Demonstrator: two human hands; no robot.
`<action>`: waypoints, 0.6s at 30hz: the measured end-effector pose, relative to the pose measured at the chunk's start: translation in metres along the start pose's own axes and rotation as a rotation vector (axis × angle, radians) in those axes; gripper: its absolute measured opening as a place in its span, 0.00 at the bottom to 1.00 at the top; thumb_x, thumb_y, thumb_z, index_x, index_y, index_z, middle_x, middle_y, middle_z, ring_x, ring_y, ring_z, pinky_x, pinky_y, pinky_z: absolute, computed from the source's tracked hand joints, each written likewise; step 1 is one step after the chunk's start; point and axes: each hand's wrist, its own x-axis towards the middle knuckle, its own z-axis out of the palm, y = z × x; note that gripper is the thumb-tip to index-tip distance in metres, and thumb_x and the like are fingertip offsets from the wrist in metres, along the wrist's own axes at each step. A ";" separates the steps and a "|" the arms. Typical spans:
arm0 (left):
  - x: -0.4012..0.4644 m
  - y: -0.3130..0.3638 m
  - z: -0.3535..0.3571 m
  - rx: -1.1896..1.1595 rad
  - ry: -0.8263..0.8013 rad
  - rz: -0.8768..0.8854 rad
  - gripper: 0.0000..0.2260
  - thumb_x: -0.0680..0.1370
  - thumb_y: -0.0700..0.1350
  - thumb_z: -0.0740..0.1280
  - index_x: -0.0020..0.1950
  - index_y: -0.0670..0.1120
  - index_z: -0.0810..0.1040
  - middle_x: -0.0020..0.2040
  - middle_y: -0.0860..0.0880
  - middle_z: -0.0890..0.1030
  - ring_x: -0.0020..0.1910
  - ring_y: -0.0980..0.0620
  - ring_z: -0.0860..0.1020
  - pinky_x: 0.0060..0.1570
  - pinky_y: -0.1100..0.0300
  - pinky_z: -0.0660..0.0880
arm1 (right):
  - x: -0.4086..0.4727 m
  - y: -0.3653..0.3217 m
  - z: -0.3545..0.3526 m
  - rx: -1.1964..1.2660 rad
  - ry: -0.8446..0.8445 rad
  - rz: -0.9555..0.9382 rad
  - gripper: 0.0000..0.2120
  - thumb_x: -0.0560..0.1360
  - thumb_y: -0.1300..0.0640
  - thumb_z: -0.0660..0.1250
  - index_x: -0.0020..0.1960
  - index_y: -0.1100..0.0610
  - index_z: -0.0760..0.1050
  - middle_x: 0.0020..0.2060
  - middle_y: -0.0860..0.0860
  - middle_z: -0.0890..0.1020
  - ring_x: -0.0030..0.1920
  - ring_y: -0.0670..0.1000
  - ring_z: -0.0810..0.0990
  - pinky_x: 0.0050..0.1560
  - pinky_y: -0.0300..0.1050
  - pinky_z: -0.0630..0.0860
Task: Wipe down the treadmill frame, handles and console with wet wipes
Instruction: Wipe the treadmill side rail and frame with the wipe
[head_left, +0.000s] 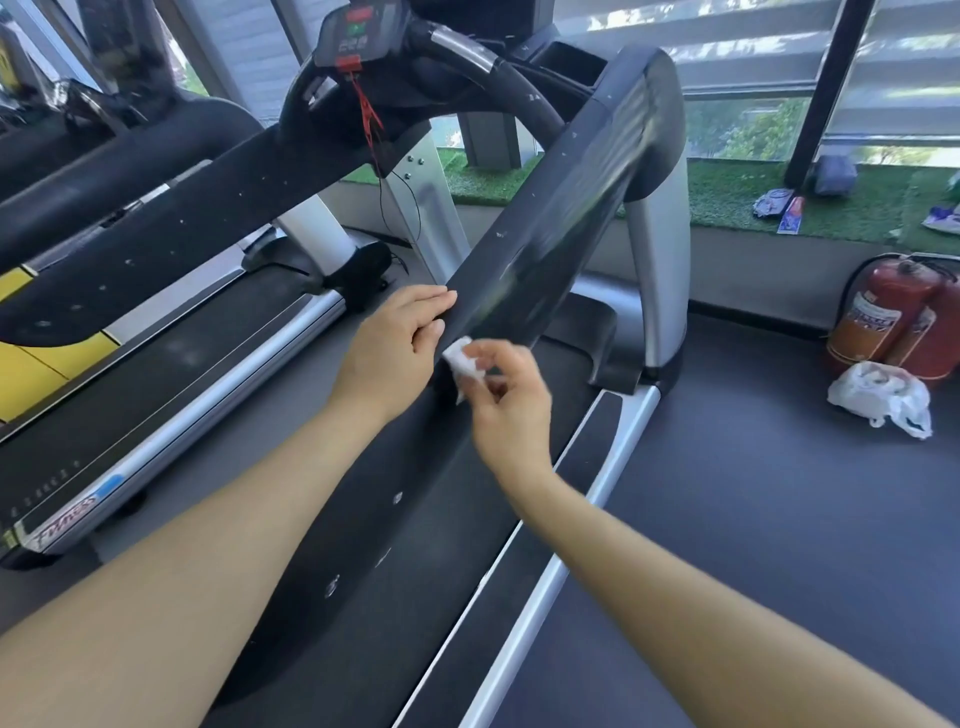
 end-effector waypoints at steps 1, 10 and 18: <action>0.000 0.000 0.000 0.001 0.000 -0.002 0.16 0.79 0.35 0.61 0.65 0.44 0.76 0.65 0.51 0.75 0.63 0.56 0.71 0.56 0.83 0.56 | 0.015 0.000 -0.004 -0.002 0.035 0.027 0.05 0.76 0.62 0.67 0.45 0.52 0.77 0.45 0.52 0.76 0.34 0.41 0.75 0.37 0.29 0.70; -0.001 0.004 0.000 0.011 0.016 -0.016 0.16 0.79 0.35 0.61 0.65 0.44 0.77 0.65 0.51 0.75 0.63 0.56 0.72 0.58 0.80 0.58 | 0.029 0.007 -0.010 -0.027 0.108 0.121 0.04 0.77 0.62 0.64 0.48 0.55 0.76 0.46 0.54 0.77 0.35 0.46 0.76 0.35 0.31 0.72; -0.002 0.004 0.001 0.011 0.022 -0.025 0.16 0.79 0.35 0.61 0.64 0.44 0.77 0.65 0.51 0.76 0.63 0.55 0.72 0.58 0.79 0.60 | 0.021 0.019 -0.012 -0.015 0.047 0.149 0.09 0.74 0.66 0.63 0.43 0.52 0.75 0.41 0.51 0.77 0.37 0.48 0.76 0.35 0.34 0.70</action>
